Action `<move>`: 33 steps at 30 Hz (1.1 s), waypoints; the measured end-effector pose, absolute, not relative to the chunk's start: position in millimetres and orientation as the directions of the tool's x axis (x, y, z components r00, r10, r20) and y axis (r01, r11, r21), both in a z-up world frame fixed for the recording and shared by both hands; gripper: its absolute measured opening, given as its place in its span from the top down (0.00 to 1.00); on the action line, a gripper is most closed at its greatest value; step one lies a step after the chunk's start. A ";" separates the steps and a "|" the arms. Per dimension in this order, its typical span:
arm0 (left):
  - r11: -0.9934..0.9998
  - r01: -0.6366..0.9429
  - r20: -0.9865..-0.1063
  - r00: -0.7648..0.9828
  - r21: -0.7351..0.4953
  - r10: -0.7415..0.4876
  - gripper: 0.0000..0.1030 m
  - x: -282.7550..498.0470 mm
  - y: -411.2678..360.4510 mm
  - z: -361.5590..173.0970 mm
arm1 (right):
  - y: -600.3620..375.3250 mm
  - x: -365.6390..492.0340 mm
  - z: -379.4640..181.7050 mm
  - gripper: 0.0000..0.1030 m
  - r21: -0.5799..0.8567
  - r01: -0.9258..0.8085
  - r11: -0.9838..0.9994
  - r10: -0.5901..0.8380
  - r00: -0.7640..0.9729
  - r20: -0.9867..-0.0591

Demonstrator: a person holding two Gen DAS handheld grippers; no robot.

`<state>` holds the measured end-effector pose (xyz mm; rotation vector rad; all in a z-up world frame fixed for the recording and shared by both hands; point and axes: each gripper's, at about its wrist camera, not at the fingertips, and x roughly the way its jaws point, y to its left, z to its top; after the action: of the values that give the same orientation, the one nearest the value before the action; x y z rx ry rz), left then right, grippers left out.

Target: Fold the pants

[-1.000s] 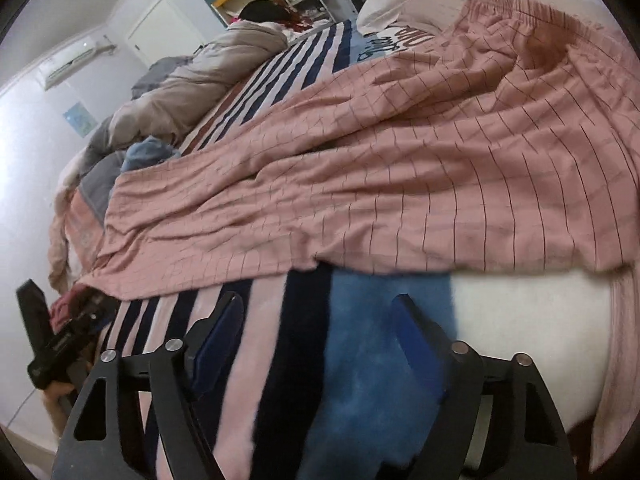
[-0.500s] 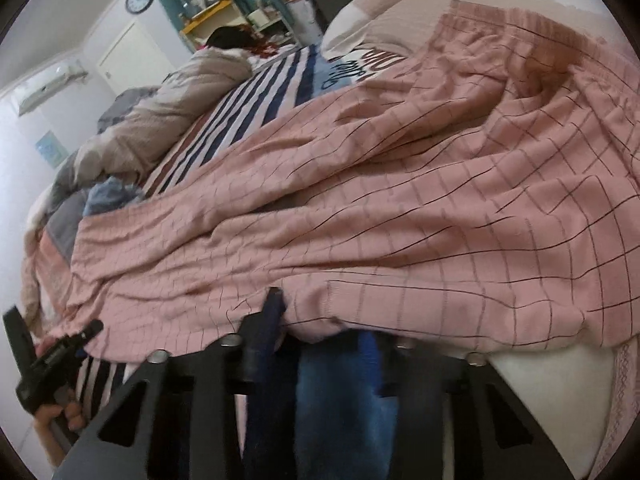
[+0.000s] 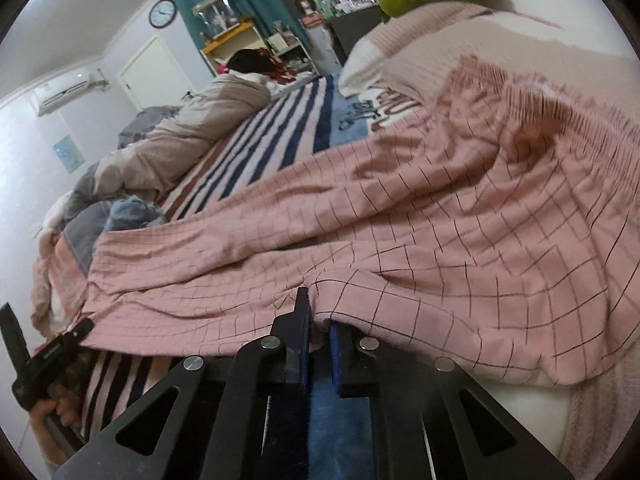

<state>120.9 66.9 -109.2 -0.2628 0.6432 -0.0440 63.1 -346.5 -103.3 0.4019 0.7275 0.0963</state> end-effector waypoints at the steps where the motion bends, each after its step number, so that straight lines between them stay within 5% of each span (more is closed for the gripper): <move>1: 0.967 -0.040 -0.581 0.805 -0.253 -0.119 0.99 119.0 67.5 -106.5 | -345.3 61.3 -100.1 0.98 0.391 0.043 0.919 0.229 0.750 -0.620; 18: 0.976 -0.004 -0.502 0.858 -0.217 -0.108 0.99 103.7 73.8 -65.5 | -332.7 85.3 -48.7 0.98 0.342 -0.060 0.938 0.254 0.790 -0.557; 26: 0.990 0.002 -0.499 0.864 -0.139 -0.072 1.00 174.4 65.8 -49.4 | -327.5 133.1 -37.6 0.98 0.264 -0.089 0.961 0.225 0.806 -0.548; 33: 0.999 0.020 -0.586 0.810 -0.040 -0.039 0.99 259.2 51.2 -57.6 | -326.1 187.9 -42.6 0.98 0.188 -0.081 0.979 0.177 0.792 -0.585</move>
<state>259.2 51.2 -57.6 -0.0321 0.6264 -0.0317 187.9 -326.1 -42.6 0.1564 0.6429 0.1393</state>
